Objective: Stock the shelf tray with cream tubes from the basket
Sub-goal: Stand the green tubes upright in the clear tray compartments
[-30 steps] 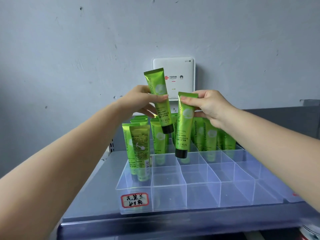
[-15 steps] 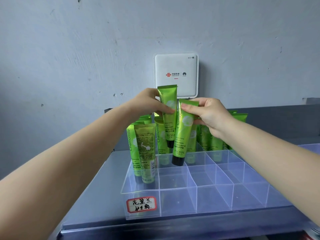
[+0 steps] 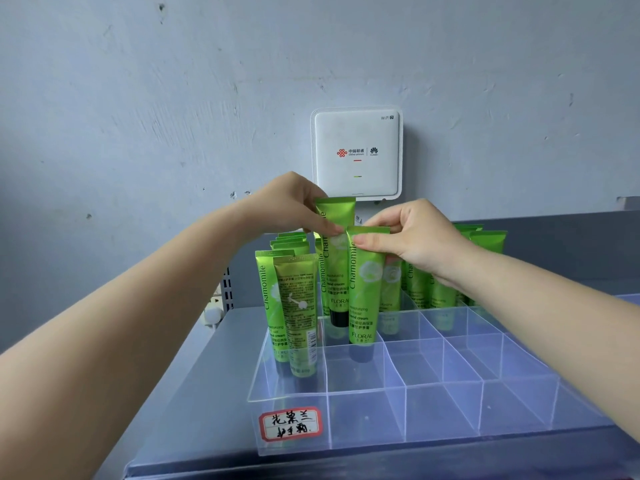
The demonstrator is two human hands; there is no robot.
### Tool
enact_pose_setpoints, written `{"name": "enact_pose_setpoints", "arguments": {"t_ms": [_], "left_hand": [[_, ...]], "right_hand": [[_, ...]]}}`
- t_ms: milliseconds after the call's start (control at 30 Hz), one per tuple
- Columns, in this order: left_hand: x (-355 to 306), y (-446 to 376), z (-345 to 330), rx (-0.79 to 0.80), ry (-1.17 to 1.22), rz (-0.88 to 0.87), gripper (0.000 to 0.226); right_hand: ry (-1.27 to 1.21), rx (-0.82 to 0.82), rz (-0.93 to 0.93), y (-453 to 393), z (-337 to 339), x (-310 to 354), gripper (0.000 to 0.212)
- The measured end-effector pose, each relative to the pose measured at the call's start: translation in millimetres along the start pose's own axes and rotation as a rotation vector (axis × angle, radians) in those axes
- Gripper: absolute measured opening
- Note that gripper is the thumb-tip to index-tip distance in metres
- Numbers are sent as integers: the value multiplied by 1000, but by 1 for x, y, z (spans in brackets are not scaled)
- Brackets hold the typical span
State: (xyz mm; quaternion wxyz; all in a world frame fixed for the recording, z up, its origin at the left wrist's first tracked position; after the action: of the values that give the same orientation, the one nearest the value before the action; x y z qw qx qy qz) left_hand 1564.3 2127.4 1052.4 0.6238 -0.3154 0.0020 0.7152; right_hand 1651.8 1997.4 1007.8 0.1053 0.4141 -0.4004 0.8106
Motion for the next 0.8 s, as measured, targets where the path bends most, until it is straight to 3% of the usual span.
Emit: {"name": "enact_pose_setpoints", "arguments": {"t_ms": [167, 467, 800], "left_hand": [[-1, 1, 3, 10, -85, 7, 26], [2, 6, -21, 237, -327, 48, 27], [5, 3, -14, 228, -276, 49, 4]], "right_hand": [[-12, 11, 14, 4, 4, 4, 12], [63, 89, 17, 12, -12, 4, 16], [138, 149, -37, 11, -5, 4, 14]]}}
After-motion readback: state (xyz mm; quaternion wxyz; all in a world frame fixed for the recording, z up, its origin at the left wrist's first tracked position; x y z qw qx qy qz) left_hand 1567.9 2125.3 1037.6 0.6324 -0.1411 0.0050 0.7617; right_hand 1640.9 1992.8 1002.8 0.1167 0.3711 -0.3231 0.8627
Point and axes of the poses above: each hand's wrist, its own y-axis away from the middle knuckle, its own z-axis out of the back of the hand, x = y × z, the point moved 5 cm from there along -y, towards the middle knuckle, and after that the axes turned 4 degrees about -y, right-handed, at the moved point
